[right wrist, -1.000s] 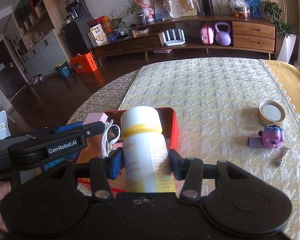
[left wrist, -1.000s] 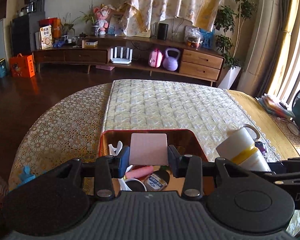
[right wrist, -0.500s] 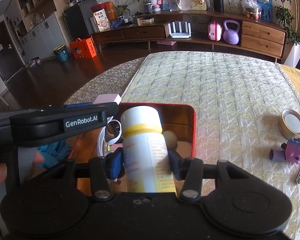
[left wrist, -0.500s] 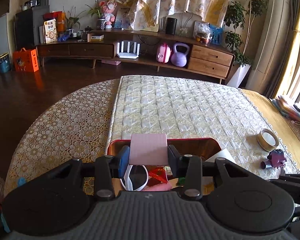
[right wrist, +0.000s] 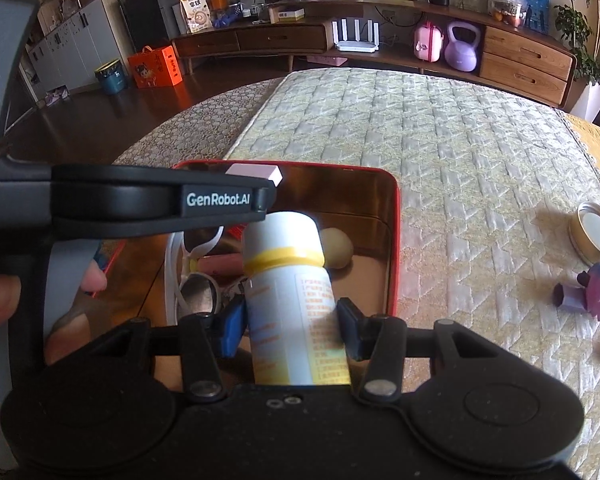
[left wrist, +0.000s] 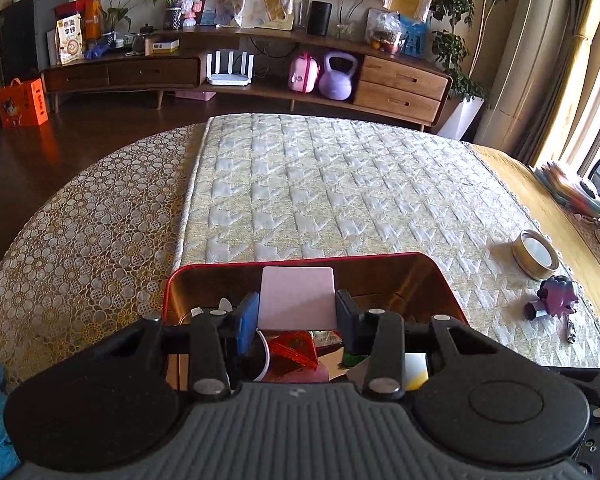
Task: Organize rigid objects
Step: 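Lower the sponge and bottle into the tin and open both grippers, then move the left gripper to the purple tube while the right approaches the purple toy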
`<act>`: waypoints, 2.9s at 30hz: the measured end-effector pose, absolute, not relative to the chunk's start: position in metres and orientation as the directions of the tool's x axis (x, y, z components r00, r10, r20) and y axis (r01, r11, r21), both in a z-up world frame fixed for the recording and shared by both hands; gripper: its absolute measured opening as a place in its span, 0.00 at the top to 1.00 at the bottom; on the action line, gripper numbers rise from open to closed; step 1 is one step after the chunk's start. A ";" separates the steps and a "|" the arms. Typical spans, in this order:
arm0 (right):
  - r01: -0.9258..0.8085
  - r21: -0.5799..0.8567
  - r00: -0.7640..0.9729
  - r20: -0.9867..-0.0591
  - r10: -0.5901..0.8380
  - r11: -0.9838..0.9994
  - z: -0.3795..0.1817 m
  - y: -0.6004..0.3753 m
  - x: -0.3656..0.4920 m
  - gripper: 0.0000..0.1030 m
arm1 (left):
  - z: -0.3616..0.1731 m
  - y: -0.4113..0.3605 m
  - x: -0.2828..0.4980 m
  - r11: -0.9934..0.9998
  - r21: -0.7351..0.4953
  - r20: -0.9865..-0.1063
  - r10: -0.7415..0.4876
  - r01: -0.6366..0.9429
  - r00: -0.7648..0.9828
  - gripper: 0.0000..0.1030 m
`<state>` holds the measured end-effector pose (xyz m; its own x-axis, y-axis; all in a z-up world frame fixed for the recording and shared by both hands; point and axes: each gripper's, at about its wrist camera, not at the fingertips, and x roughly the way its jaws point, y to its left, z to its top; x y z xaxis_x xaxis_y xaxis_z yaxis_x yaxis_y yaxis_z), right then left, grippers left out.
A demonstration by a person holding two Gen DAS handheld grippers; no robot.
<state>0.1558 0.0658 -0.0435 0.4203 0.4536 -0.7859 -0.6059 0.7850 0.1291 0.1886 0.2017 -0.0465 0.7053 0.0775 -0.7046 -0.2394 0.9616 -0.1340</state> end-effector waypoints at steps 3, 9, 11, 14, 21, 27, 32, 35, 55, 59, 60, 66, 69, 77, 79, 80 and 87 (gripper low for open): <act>-0.612 0.115 0.426 -0.785 0.449 0.782 -0.045 0.069 0.154 0.53 | -0.052 0.201 0.193 0.962 -0.140 -0.714 0.064 -0.232 0.698 0.61; -0.624 0.110 0.417 -0.790 0.449 0.774 -0.047 0.073 0.151 0.56 | -0.059 0.201 0.200 0.964 -0.145 -0.735 0.048 -0.225 0.677 0.61; -0.623 0.115 0.415 -0.789 0.452 0.774 -0.047 0.073 0.151 0.56 | -0.061 0.203 0.204 0.961 -0.149 -0.743 0.046 -0.232 0.667 0.61; -0.618 0.121 0.419 -0.785 0.456 0.777 -0.044 0.070 0.151 0.55 | -0.067 0.204 0.207 0.959 -0.146 -0.762 0.048 -0.243 0.646 0.61; -0.620 0.129 0.442 -0.758 0.481 0.774 -0.033 0.058 0.146 0.54 | -0.071 0.207 0.209 0.952 -0.154 -0.772 0.050 -0.263 0.634 0.61; -0.616 0.148 0.444 -0.746 0.496 0.774 -0.028 0.047 0.140 0.50 | -0.067 0.205 0.204 0.952 -0.151 -0.764 0.057 -0.265 0.643 0.61; -0.616 0.166 0.436 -0.743 0.508 0.770 -0.024 0.040 0.134 0.45 | -0.059 0.199 0.195 0.958 -0.137 -0.748 0.067 -0.253 0.660 0.53; -0.618 0.169 0.437 -0.737 0.515 0.767 -0.021 0.037 0.131 0.44 | -0.053 0.195 0.189 0.961 -0.129 -0.736 0.074 -0.247 0.672 0.49; -0.629 0.189 0.473 -0.676 0.564 0.754 0.015 -0.020 0.103 0.18 | -0.016 0.157 0.139 0.969 -0.146 -0.681 0.047 -0.199 0.731 0.34; -0.624 0.186 0.492 -0.660 0.567 0.758 0.020 -0.041 0.099 0.10 | -0.012 0.142 0.134 0.975 -0.132 -0.675 0.042 -0.177 0.737 0.34; -0.623 0.183 0.500 -0.654 0.567 0.761 0.021 -0.047 0.099 0.09 | -0.011 0.137 0.132 0.976 -0.133 -0.672 0.037 -0.170 0.739 0.34; -0.609 0.168 0.533 -0.637 0.557 0.775 0.022 -0.087 0.097 0.00 | -0.003 0.113 0.125 0.983 -0.112 -0.640 0.040 -0.144 0.767 0.24; -0.595 0.166 0.543 -0.638 0.546 0.786 0.020 -0.106 0.098 0.00 | 0.001 0.097 0.124 0.987 -0.104 -0.629 0.032 -0.125 0.777 0.21; -0.533 0.170 0.580 -0.640 0.504 0.829 0.011 -0.162 0.108 0.00 | 0.000 0.053 0.131 0.993 -0.089 -0.624 0.005 -0.077 0.781 0.19; -0.514 0.171 0.592 -0.640 0.491 0.841 0.010 -0.175 0.113 0.00 | -0.002 0.041 0.135 0.994 -0.090 -0.626 -0.003 -0.068 0.780 0.19; -0.506 0.170 0.597 -0.639 0.485 0.846 0.009 -0.181 0.115 0.00 | -0.003 0.035 0.136 0.994 -0.091 -0.626 -0.011 -0.059 0.780 0.19; -0.446 0.168 0.634 -0.634 0.443 0.879 0.010 -0.219 0.136 0.00 | -0.013 0.000 0.153 0.998 -0.052 -0.624 -0.014 -0.024 0.781 0.19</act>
<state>0.1362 -0.2193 0.0103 0.6339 0.4426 -0.6343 -0.4459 0.8792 0.1680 0.1532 -0.0003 -0.0126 0.7812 -0.0136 -0.6242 -0.0239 0.9984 -0.0516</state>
